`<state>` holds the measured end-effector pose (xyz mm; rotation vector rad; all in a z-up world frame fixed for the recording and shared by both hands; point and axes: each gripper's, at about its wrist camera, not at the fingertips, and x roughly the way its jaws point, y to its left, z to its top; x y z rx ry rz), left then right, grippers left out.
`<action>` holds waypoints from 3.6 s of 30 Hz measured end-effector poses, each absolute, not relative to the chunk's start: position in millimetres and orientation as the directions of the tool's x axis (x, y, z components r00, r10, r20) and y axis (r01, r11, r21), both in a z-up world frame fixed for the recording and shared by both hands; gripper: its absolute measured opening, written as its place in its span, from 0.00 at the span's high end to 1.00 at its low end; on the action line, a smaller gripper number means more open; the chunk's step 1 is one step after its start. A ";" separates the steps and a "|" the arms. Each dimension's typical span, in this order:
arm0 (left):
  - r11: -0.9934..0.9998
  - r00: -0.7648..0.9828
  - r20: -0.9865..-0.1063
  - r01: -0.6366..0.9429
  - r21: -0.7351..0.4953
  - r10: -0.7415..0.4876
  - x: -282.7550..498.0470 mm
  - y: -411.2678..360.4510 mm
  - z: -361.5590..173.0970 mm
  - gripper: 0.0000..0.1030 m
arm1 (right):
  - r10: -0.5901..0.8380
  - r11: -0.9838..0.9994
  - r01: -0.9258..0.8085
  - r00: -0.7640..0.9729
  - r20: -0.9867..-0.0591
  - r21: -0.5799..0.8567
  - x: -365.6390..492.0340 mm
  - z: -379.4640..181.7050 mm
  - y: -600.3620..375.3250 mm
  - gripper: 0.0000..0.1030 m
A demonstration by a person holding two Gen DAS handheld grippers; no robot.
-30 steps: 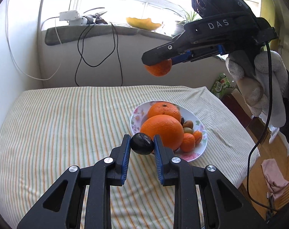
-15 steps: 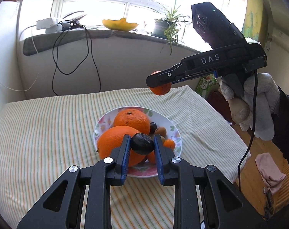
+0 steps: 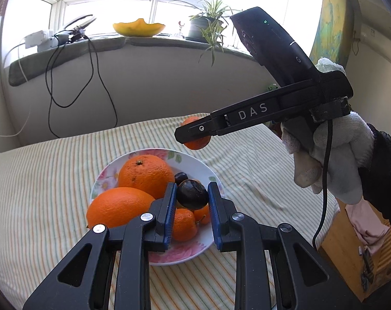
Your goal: Organize fruits
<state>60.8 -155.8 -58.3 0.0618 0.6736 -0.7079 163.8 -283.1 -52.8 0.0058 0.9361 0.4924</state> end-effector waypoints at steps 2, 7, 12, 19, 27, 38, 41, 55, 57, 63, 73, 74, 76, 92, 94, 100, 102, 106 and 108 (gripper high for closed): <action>0.766 0.556 -0.598 0.621 -0.163 -0.578 62.4 -161.4 -59.8 0.78 | 0.389 0.895 -0.404 0.494 -0.778 0.192 164.5 -58.7 -282.4 0.59; 0.766 0.552 -0.610 0.627 -0.146 -0.568 66.5 -169.9 -61.3 0.78 | 0.378 0.899 -0.400 0.493 -0.784 0.182 167.7 -70.1 -285.7 0.59; 0.766 0.550 -0.620 0.629 -0.133 -0.560 69.7 -174.9 -62.2 0.78 | 0.393 0.894 -0.401 0.486 -0.781 0.200 172.4 -76.0 -291.0 0.59; 0.770 0.556 -0.628 0.628 -0.113 -0.545 71.9 -180.1 -62.8 0.78 | 0.407 0.886 -0.411 0.471 -0.782 0.214 180.4 -84.4 -288.2 0.59; 0.781 0.567 -0.626 0.615 -0.110 -0.535 74.3 -178.8 -62.5 0.65 | 0.427 0.876 -0.423 0.460 -0.778 0.231 185.4 -85.8 -286.1 0.59; 0.784 0.571 -0.621 0.610 -0.116 -0.536 73.0 -174.3 -60.6 0.65 | 0.438 0.873 -0.430 0.486 -0.756 0.230 180.4 -76.2 -284.0 0.43; 0.785 0.575 -0.619 0.608 -0.114 -0.535 72.3 -174.4 -59.4 0.65 | 0.437 0.874 -0.429 0.491 -0.754 0.228 177.1 -74.7 -284.9 0.42; 0.786 0.587 -0.606 0.609 -0.106 -0.537 59.9 -171.9 -53.1 0.60 | 0.440 0.880 -0.419 0.541 -0.717 0.224 153.1 -60.4 -297.1 0.36; 0.787 0.588 -0.605 0.608 -0.108 -0.537 58.6 -171.0 -52.5 0.58 | 0.438 0.882 -0.418 0.550 -0.711 0.220 149.3 -58.0 -298.0 0.36; 0.808 0.609 -0.602 0.580 -0.108 -0.517 56.5 -164.9 -51.9 0.45 | 0.416 0.895 -0.401 0.593 -0.690 0.195 134.3 -55.2 -301.7 0.34; 0.857 0.659 -0.592 0.504 -0.111 -0.464 49.0 -145.3 -50.0 0.30 | 0.360 0.926 -0.347 0.693 -0.624 0.149 102.7 -60.1 -306.6 0.34; 0.861 0.665 -0.590 0.498 -0.107 -0.458 47.2 -144.0 -49.4 0.29 | 0.361 0.928 -0.337 0.704 -0.612 0.159 99.4 -60.8 -309.2 0.34; 0.865 0.670 -0.588 0.491 -0.108 -0.453 45.5 -141.5 -48.7 0.26 | 0.364 0.930 -0.314 0.722 -0.588 0.191 91.4 -62.6 -315.7 0.34; 0.906 0.701 -0.602 0.410 -0.099 -0.383 35.1 -133.0 -56.9 0.23 | 0.283 0.959 -0.238 0.828 -0.485 0.153 35.1 -60.8 -321.8 0.03; 0.909 0.703 -0.603 0.405 -0.099 -0.378 34.5 -130.7 -57.7 0.23 | 0.286 0.958 -0.239 0.832 -0.475 0.159 31.1 -60.9 -323.4 0.02; 0.911 0.706 -0.601 0.400 -0.099 -0.375 33.7 -127.6 -58.8 0.23 | 0.270 0.962 -0.214 0.835 -0.480 0.170 30.0 -61.9 -327.5 0.02; 0.911 0.706 -0.599 0.398 -0.105 -0.378 33.7 -126.3 -58.5 0.23 | 0.271 0.962 -0.209 0.833 -0.483 0.178 30.5 -62.9 -328.4 0.02; 0.912 0.707 -0.598 0.396 -0.105 -0.376 33.8 -125.5 -58.2 0.23 | 0.269 0.962 -0.202 0.831 -0.487 0.186 31.3 -64.7 -328.4 0.02; 0.913 0.708 -0.598 0.395 -0.104 -0.375 33.5 -125.5 -58.0 0.23 | 0.266 0.962 -0.201 0.830 -0.490 0.183 31.4 -65.7 -327.6 0.02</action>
